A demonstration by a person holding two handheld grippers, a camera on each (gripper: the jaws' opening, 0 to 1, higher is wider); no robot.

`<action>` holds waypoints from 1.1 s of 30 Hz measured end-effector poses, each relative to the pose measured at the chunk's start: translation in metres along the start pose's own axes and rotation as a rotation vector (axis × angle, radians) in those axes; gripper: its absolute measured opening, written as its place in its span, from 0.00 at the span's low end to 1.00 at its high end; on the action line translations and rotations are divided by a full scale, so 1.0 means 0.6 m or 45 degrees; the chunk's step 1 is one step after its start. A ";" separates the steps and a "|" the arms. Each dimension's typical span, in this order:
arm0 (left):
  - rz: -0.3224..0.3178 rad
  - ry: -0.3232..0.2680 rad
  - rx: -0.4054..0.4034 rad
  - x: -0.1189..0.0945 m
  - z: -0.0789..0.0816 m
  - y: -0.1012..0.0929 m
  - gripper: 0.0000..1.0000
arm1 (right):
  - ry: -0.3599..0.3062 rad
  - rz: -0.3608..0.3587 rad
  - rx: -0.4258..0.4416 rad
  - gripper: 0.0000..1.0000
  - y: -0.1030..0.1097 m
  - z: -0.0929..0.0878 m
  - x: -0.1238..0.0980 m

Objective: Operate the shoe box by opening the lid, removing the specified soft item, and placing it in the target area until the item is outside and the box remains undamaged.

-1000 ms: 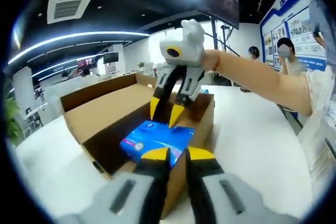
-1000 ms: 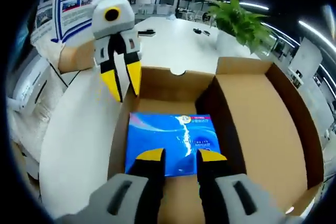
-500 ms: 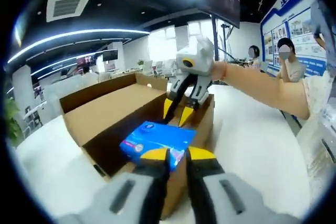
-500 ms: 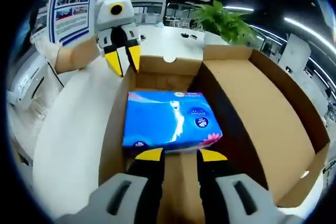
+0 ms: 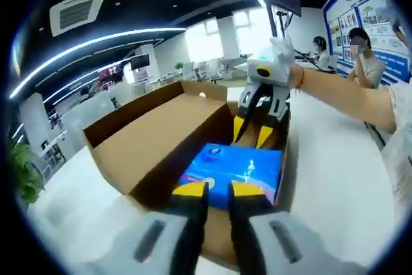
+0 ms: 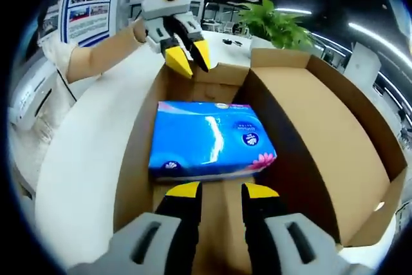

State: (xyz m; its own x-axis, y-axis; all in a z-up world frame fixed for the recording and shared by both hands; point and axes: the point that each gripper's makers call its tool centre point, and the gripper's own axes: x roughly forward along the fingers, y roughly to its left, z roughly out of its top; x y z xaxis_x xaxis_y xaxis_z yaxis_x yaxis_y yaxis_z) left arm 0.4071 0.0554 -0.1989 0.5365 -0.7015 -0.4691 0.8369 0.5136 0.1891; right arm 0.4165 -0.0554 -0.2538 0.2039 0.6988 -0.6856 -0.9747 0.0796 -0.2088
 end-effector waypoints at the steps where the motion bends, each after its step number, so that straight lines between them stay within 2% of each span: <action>1: -0.009 0.016 0.012 0.003 -0.002 0.001 0.13 | 0.000 0.000 -0.003 0.25 0.000 0.000 0.000; 4: -0.048 0.117 0.035 0.015 -0.018 0.002 0.17 | 0.002 0.005 -0.008 0.25 -0.001 -0.002 0.002; 6: -0.058 0.178 0.087 0.023 -0.026 0.004 0.18 | -0.001 0.010 -0.019 0.25 -0.003 -0.001 0.003; 11: -0.123 0.275 0.104 0.045 -0.039 -0.002 0.22 | 0.012 0.020 -0.044 0.28 -0.004 -0.005 0.007; 14: -0.129 0.299 0.115 0.048 -0.038 0.003 0.22 | 0.023 0.018 -0.049 0.28 -0.008 -0.007 0.009; 16: -0.145 0.365 0.111 0.048 -0.049 0.005 0.22 | 0.032 0.023 -0.053 0.28 -0.008 -0.008 0.014; 20: -0.178 0.384 0.119 0.055 -0.053 0.002 0.25 | 0.061 0.033 -0.078 0.28 -0.003 -0.016 0.019; 30: -0.281 0.505 0.181 0.083 -0.078 -0.010 0.27 | 0.076 0.038 -0.103 0.28 -0.010 -0.025 0.021; 33: -0.295 0.490 0.194 0.093 -0.078 -0.014 0.26 | 0.067 0.045 -0.104 0.27 -0.011 -0.024 0.019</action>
State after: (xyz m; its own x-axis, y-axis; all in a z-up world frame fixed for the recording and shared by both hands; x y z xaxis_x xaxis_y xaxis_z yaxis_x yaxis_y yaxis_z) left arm 0.4249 0.0352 -0.2668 0.2791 -0.5403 -0.7938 0.9516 0.2667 0.1530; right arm 0.4264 -0.0581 -0.2706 0.1759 0.6615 -0.7291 -0.9711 -0.0046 -0.2385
